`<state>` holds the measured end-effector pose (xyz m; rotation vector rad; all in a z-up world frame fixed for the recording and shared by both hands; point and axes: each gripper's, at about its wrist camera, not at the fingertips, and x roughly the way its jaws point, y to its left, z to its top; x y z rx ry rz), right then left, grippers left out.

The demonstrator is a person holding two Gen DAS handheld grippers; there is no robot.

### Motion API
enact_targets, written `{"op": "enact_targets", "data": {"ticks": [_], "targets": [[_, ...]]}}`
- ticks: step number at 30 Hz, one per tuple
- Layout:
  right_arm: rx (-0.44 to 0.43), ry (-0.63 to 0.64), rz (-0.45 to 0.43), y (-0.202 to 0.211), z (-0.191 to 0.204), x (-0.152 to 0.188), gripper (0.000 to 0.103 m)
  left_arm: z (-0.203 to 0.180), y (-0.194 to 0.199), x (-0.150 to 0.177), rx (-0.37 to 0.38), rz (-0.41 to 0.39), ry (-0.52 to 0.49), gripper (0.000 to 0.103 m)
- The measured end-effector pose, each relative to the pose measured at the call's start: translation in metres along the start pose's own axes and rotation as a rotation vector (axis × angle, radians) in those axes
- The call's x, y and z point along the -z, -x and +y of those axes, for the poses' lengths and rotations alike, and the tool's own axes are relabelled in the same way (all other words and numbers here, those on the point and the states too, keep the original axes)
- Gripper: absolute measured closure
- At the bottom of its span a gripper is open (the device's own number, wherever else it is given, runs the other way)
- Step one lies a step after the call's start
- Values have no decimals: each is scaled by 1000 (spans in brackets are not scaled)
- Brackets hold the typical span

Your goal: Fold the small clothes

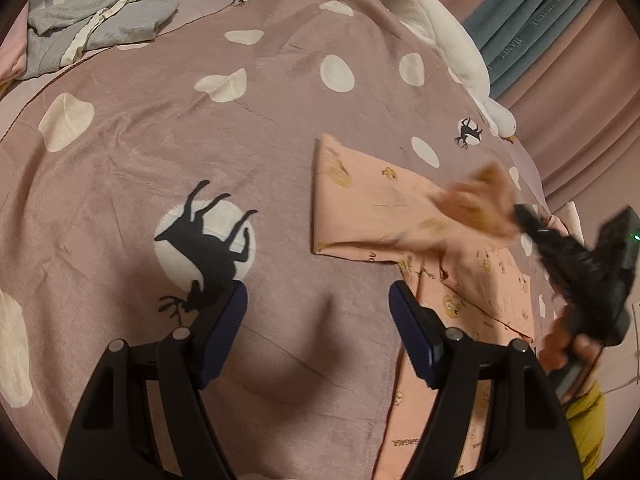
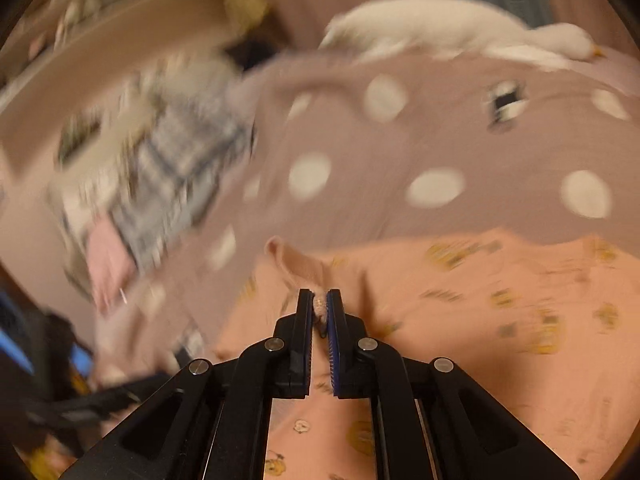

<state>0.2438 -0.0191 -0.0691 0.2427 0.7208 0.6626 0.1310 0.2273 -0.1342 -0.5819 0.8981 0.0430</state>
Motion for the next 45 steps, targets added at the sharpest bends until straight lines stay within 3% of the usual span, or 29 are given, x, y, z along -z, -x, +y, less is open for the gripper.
{"op": "enact_targets", "data": {"ticks": [4, 8, 17, 24, 28, 33, 38, 42, 45], "targets": [[38, -143, -143, 71, -51, -8, 96, -14, -1, 3, 16, 10, -21, 29], [81, -239, -227, 117, -92, -1, 96, -31, -3, 7, 21, 25, -55, 30], [231, -365, -172, 123, -150, 44, 96, -63, -14, 15, 17, 62, -126, 30], [99, -396, -261, 142, -149, 53, 96, -74, -22, 17, 5, 82, -156, 29], [100, -349, -292, 153, -135, 38, 96, -77, -26, 19, 7, 93, -158, 29], [185, -380, -273, 150, -151, 46, 96, -84, -30, 21, 17, 98, -175, 29], [341, -449, -191, 144, -180, 83, 96, -92, -40, 19, 7, 113, -206, 29], [454, -497, -119, 143, -197, 93, 94, -107, -50, 13, 22, 104, -245, 29], [491, -480, -212, 162, -191, 89, 82, -119, -58, 5, 55, 92, -260, 29]]}}
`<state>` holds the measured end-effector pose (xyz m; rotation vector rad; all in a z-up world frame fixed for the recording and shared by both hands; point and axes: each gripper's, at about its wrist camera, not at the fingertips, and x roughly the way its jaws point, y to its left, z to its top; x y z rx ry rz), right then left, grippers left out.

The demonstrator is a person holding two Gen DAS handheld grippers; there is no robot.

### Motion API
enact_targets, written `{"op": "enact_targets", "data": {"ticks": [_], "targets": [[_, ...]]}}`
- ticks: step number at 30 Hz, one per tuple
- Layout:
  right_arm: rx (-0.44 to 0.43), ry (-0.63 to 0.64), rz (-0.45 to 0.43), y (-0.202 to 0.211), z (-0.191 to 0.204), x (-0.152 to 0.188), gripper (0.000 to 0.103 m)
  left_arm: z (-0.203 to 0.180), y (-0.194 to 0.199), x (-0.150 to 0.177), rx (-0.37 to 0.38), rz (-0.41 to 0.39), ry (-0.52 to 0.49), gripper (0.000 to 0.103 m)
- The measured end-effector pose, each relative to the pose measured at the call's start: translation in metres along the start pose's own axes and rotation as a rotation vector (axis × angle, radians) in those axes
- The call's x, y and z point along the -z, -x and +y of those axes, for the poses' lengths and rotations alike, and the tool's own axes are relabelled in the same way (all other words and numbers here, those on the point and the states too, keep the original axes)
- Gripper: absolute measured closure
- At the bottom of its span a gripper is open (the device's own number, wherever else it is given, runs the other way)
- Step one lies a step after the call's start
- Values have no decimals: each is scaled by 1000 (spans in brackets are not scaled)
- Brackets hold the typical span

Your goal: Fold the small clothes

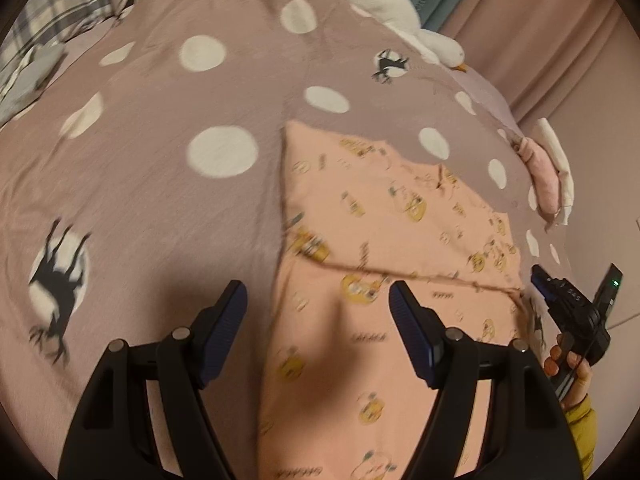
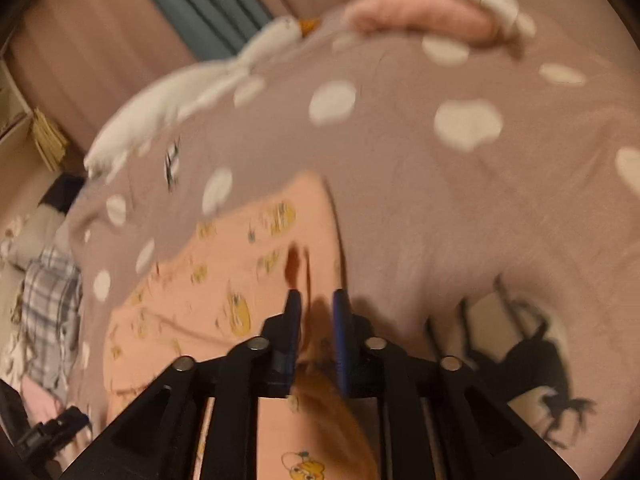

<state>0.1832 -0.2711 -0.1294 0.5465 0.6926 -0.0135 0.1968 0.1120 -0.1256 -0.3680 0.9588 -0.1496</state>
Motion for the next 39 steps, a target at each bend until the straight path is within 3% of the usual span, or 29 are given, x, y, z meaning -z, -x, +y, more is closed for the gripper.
{"op": "enact_targets", "data": {"ticks": [2, 5, 9, 10, 14, 17, 20, 21, 22, 23, 24, 25, 26, 27, 30, 39], "targets": [[-46, 24, -43, 8, 5, -3, 80, -5, -7, -7, 27, -2, -3, 30], [-151, 98, 16, -3, 23, -6, 80, -16, -27, -18, 68, 2, -10, 34], [-138, 184, 113, -33, 41, 2, 82, -22, -53, -24, 25, 43, -38, 83], [-118, 188, 130, -40, 41, 4, 83, -22, -62, -22, 5, 58, -46, 84], [-33, 162, 147, -52, 25, 8, 103, -12, -77, -16, -12, 87, -67, 80], [-89, 55, 166, -53, 5, 3, 103, -6, -76, -15, 16, 99, -68, 79], [-80, 23, 169, -41, 3, 2, 103, -5, -64, -11, 16, 124, -63, 81], [-75, 36, 163, -33, 5, 3, 103, -4, -57, -5, 26, 139, -59, 71], [-72, 51, 159, -27, 7, 4, 103, -2, -51, 0, 34, 147, -55, 54], [-69, 67, 156, -20, 9, 5, 100, -1, -47, 3, 41, 149, -55, 45], [-74, 84, 154, -9, 11, 8, 88, 1, -37, 11, 65, 146, -58, 41], [-82, 93, 152, 1, 11, 11, 80, 2, -31, 15, 66, 143, -64, 41], [-82, 98, 150, 5, 18, 14, 66, 3, -25, 20, 55, 142, -77, 40], [-83, 107, 146, 18, 16, 19, 60, 5, -17, 28, 32, 143, -94, 38], [-88, 115, 159, 41, 13, 31, 60, 15, -4, 44, 48, 163, -81, 37], [-116, 83, 305, 76, -17, 76, 59, 44, 25, 92, 256, 242, 49, 36]]}}
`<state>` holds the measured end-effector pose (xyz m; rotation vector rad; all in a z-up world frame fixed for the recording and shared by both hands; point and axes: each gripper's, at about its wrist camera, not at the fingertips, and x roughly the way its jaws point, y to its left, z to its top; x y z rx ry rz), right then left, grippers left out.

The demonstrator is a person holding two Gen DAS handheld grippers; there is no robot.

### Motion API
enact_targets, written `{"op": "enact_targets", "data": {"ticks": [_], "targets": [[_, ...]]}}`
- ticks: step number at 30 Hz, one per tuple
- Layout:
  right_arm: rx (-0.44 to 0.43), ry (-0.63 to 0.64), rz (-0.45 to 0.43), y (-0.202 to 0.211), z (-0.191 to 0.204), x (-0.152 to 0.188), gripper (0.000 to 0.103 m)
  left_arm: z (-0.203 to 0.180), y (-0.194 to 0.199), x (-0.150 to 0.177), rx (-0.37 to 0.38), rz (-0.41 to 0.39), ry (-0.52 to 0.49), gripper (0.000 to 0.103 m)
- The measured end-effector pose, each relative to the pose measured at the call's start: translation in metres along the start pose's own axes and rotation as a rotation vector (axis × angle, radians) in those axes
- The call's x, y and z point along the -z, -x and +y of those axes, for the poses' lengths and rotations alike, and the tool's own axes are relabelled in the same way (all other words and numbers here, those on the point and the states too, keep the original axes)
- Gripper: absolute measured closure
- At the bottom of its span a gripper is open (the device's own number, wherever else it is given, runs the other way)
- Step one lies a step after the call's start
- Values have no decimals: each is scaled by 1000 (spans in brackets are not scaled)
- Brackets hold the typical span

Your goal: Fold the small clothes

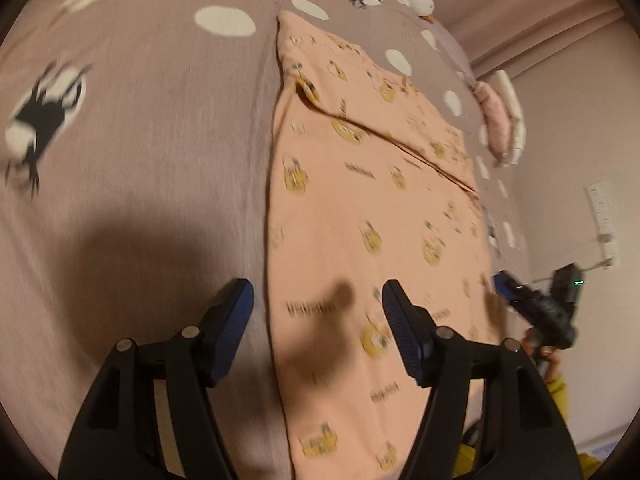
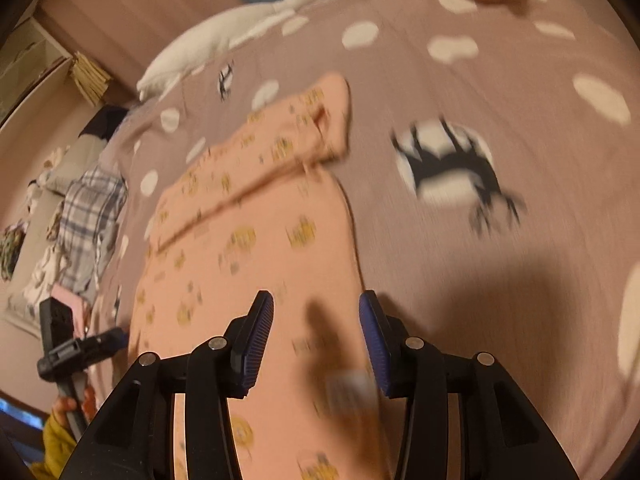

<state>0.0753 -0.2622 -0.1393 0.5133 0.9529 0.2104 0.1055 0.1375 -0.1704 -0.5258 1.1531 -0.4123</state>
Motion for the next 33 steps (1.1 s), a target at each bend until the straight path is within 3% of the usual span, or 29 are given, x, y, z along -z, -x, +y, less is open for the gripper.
{"op": "enact_targets", "data": {"ticks": [3, 6, 13, 18, 25, 33], "targets": [[-18, -10, 37, 0, -7, 14, 59, 2, 2, 16, 84, 22, 25, 36], [-111, -25, 71, 1, -10, 27, 59, -2, -1, 30, 139, 37, 16, 36], [-213, -35, 84, -22, 0, 19, 59, -27, -27, 8, 156, 32, -14, 38], [-224, -17, 72, -37, 12, 10, 59, -35, -36, 1, 159, 35, -21, 44], [-243, 11, 120, -22, 3, 29, 62, -17, -19, 41, 193, 96, -13, 64], [-264, 7, 174, 2, -4, 66, 63, -13, -7, 68, 214, 120, 25, 67]]}}
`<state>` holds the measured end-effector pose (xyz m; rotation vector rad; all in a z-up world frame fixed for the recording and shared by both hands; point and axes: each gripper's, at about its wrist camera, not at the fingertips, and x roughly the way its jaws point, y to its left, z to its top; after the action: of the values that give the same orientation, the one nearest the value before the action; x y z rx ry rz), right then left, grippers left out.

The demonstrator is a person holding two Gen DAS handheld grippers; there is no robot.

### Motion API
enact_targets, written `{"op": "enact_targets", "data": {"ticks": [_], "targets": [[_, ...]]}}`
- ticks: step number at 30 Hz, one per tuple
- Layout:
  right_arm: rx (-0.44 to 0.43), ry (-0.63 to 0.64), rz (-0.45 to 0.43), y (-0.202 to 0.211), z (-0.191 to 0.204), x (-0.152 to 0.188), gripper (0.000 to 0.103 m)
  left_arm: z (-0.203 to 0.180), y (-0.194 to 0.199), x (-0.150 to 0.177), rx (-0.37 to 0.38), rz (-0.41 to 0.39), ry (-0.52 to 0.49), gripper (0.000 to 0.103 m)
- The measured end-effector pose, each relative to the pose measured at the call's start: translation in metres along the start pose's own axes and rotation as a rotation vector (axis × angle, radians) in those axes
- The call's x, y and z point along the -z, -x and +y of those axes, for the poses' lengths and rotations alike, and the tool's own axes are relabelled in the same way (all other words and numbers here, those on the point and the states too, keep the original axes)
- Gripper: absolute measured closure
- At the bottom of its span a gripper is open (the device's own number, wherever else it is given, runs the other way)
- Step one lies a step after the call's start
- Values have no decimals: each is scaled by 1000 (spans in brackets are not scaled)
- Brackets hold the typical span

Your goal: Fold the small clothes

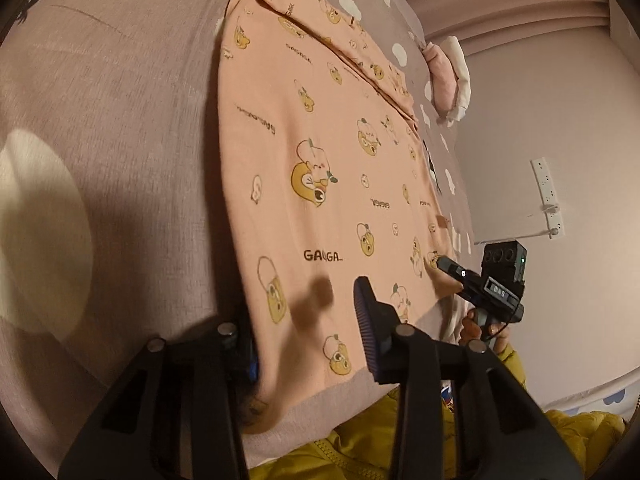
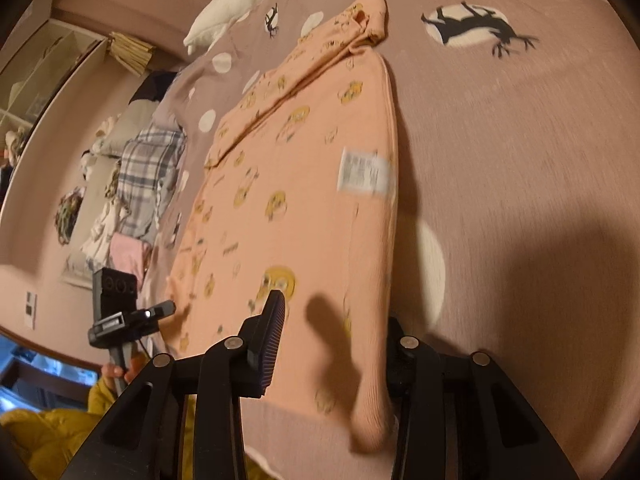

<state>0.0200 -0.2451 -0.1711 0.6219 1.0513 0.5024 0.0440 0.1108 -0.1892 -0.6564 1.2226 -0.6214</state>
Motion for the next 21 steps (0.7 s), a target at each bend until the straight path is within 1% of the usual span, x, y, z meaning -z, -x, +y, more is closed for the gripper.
{"op": "enact_targets", "data": {"ticks": [2, 3, 4, 5, 6, 7, 10, 12, 14, 18, 20, 21], "targets": [[6, 4, -1, -2, 2, 1, 63, -2, -3, -4, -8, -12, 4, 73], [13, 6, -1, -5, 5, -1, 64, -3, -6, -7, -17, -14, 5, 81], [17, 8, -5, -6, 6, -2, 67, -5, -9, -11, -31, -14, 8, 90], [34, 22, -8, -8, 9, -4, 79, -6, -11, -12, -31, -19, 13, 94], [52, 36, -8, -10, 12, -5, 93, -5, -11, -14, -19, -23, 25, 96], [56, 42, -8, -11, 13, -5, 97, -8, -10, -17, 10, -24, 29, 97], [12, 63, -50, -5, 21, -9, 98, -16, 2, -16, 72, -55, 8, 98], [-36, 88, -94, 2, 30, -13, 98, -21, 11, -19, 122, -81, -4, 98], [-102, 116, -148, 11, 39, -20, 98, -26, 18, -26, 175, -111, -13, 98], [-181, 156, -233, 19, 54, -39, 98, -31, 23, -48, 223, -158, -11, 98], [-205, 174, -275, 20, 61, -53, 98, -37, 25, -59, 227, -178, -22, 98], [-203, 186, -292, 20, 66, -57, 98, -40, 29, -67, 224, -192, -37, 98]]}}
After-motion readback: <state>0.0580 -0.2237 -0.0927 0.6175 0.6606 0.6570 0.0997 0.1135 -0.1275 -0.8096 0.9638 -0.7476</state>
